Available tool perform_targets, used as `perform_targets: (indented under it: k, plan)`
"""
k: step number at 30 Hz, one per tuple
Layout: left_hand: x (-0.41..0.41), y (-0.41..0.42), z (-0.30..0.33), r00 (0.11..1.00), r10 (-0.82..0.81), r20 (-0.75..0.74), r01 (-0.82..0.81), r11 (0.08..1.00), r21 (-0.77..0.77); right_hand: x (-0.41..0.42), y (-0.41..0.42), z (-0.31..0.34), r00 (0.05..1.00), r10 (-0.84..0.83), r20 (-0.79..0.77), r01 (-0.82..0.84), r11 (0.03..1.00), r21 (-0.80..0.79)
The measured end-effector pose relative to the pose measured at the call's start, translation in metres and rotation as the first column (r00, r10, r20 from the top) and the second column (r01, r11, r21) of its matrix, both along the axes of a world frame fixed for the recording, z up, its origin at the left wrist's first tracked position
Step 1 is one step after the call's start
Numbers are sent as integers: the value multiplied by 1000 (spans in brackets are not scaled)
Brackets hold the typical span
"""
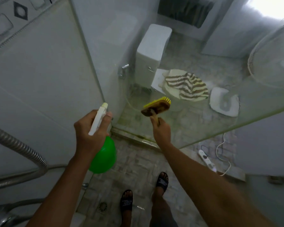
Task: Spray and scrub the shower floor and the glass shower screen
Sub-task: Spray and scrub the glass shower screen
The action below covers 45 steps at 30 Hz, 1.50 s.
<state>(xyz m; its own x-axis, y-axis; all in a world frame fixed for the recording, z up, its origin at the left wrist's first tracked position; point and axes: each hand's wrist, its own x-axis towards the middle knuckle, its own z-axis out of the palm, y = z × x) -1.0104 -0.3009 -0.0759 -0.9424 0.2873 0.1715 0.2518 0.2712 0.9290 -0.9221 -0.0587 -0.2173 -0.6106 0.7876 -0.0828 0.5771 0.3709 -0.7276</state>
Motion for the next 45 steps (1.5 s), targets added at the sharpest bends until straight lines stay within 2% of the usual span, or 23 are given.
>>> perform_targets:
  k: [3,6,8,11,14,16,18,20,22,25,27,29,31,35,37,39,42,45]
  plan:
    - [7,16,-4,999,-46,6,46,999,-10,7,1,44,959,-108,-261,105,994,-23]
    - [11,32,-7,996,-84,17,83,996,9,-3,12,99,838,-138,-529,173,985,17]
    - [16,45,-7,993,-116,12,116,993,8,-8,23,112,790,-125,-601,186,982,41]
    - [26,61,-9,987,-160,3,160,987,5,0,25,78,861,-89,-500,144,987,72]
    - [33,72,-11,983,-182,13,182,983,1,22,20,4,953,-113,-280,110,994,-26]
    - [36,76,-11,976,-218,-3,218,976,-27,38,22,-32,980,-131,-151,121,990,-74]
    - [39,80,-13,969,-248,-17,247,967,-59,48,28,-40,983,-141,-114,131,987,-95]
    - [43,84,-13,965,-261,-10,260,963,-68,51,30,-23,972,-150,-181,136,987,-90]
    - [47,89,-8,959,-282,-28,279,957,-73,47,34,8,927,-191,-323,179,982,-67]
    - [50,98,-1,949,-314,-42,310,948,-72,40,53,56,777,-251,-577,287,958,-32]
    - [52,106,2,944,-327,-38,324,944,-66,42,73,69,711,-256,-655,331,943,-10]
    - [55,115,2,940,-338,-44,335,941,-53,50,85,63,713,-233,-662,339,940,34]
    - [59,124,2,936,-348,-53,346,937,-43,61,86,40,767,-218,-603,312,948,54]
    - [64,141,-8,933,-359,-25,358,933,-24,91,72,-41,921,-242,-307,241,970,-41]
    - [67,147,-13,931,-366,-8,366,930,-32,104,64,-68,934,-288,-210,264,955,-134]
    - [68,151,-16,929,-368,16,369,929,-23,108,63,-67,918,-327,-224,294,941,-170]
    - [72,157,-17,926,-377,23,378,926,-26,101,72,-32,870,-356,-341,331,935,-131]
    - [76,161,-13,916,-401,1,401,915,-34,96,83,11,768,-394,-506,391,913,-118]
